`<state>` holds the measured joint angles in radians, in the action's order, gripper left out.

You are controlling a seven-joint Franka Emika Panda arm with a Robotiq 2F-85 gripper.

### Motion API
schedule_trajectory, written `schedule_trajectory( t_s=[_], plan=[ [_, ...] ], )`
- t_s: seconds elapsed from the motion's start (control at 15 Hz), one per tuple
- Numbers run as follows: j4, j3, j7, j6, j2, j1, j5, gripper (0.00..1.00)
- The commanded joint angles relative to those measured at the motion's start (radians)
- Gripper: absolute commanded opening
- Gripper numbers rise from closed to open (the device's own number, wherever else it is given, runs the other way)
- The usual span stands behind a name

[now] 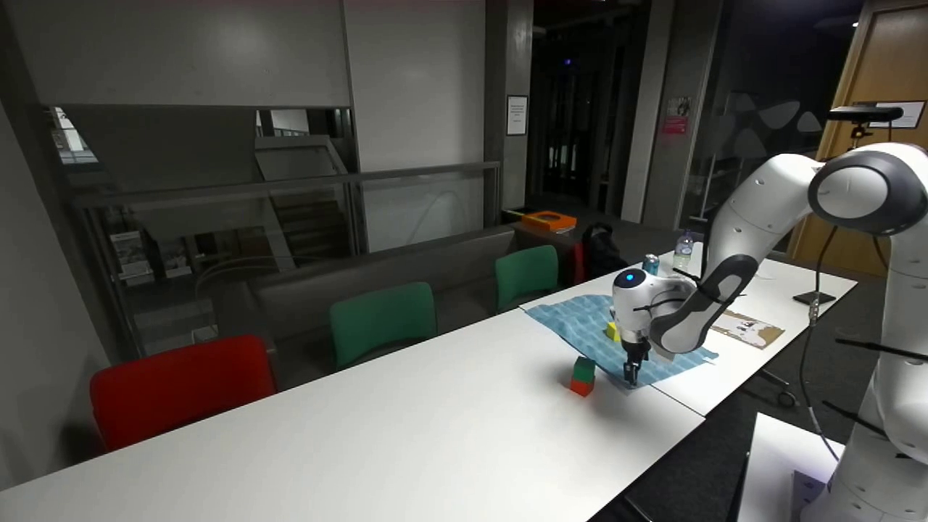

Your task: Fold the blue towel around the yellow block

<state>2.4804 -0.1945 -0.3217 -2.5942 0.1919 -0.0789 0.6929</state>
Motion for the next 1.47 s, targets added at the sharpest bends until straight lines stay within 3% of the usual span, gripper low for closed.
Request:
schedule_trajectory(
  t_s=[0.0,0.27,0.53,1.4],
  plan=[
    [-0.03,-0.025,-0.174,0.053,0.019,0.048,0.129,1.0],
    [-0.046,-0.022,-0.264,0.108,0.042,0.055,0.239,1.0],
    [-0.075,-0.018,-0.269,0.105,0.088,0.032,0.331,1.0],
    [-0.175,-0.015,-0.134,-0.053,0.247,-0.004,0.278,1.0]
  ],
)
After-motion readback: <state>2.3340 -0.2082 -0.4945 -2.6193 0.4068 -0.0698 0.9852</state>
